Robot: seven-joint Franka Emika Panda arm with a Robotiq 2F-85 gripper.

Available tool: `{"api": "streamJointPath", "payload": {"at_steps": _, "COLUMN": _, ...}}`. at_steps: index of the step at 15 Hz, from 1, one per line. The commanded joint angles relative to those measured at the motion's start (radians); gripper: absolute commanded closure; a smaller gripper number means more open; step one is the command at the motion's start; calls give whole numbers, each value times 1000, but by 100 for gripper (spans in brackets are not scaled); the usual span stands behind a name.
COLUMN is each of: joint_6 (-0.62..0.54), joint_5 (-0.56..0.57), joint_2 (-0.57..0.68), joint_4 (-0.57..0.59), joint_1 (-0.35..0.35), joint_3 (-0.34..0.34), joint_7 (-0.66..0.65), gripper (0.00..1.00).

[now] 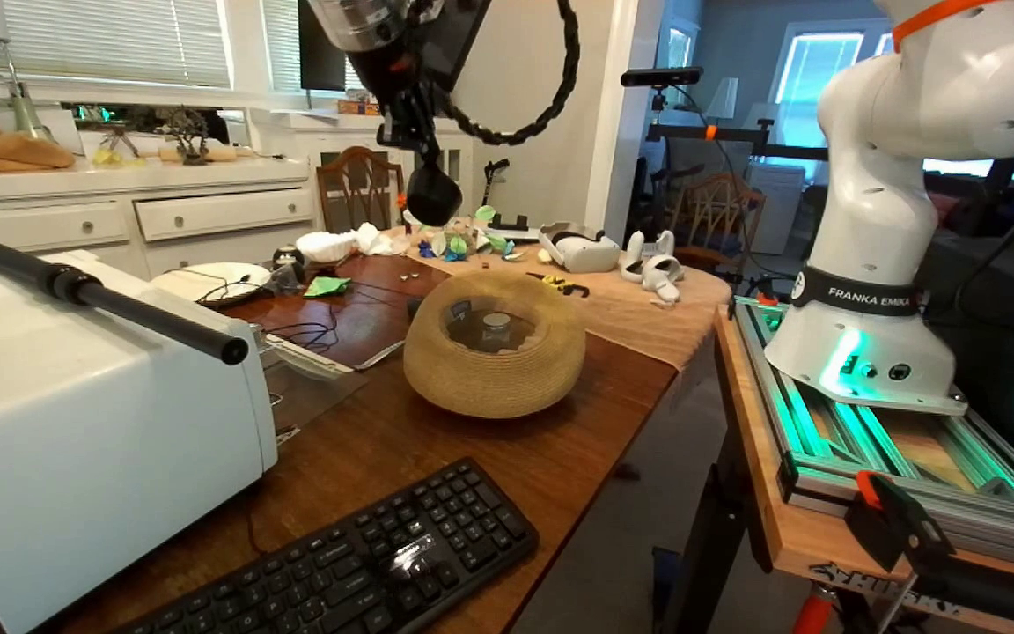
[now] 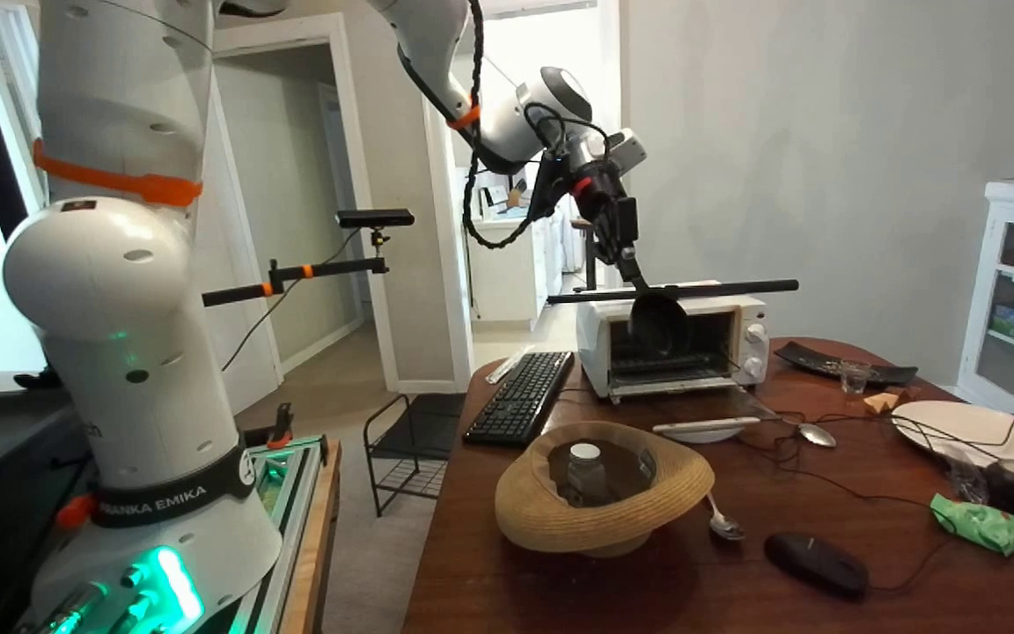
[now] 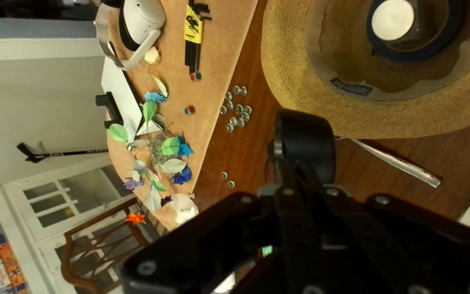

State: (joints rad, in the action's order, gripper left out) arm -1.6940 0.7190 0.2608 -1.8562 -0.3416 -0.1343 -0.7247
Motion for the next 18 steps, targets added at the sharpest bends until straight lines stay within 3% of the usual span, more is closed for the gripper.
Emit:
{"api": "streamJointPath", "payload": {"at_steps": 1, "joint_6": -150, "joint_5": -94, "joint_2": -203, "joint_4": -202, "joint_1": 96, "joint_3": -9, "joint_7": 176, "gripper": 99}}
{"api": "streamJointPath", "payload": {"at_steps": 4, "joint_6": -170, "joint_5": -116, "joint_2": -252, "joint_4": -255, "joint_1": 138, "joint_3": 10, "joint_7": 213, "gripper": 99}}
{"api": "streamJointPath", "payload": {"at_steps": 11, "joint_6": -200, "joint_5": 108, "joint_2": -218, "joint_4": -306, "joint_1": 172, "joint_3": 10, "joint_7": -21, "gripper": 99}}
{"api": "streamJointPath", "payload": {"at_steps": 18, "joint_6": -229, "joint_5": 480, "joint_2": -129, "joint_4": -307, "joint_1": 166, "joint_3": 11, "joint_7": -197, "gripper": 99}}
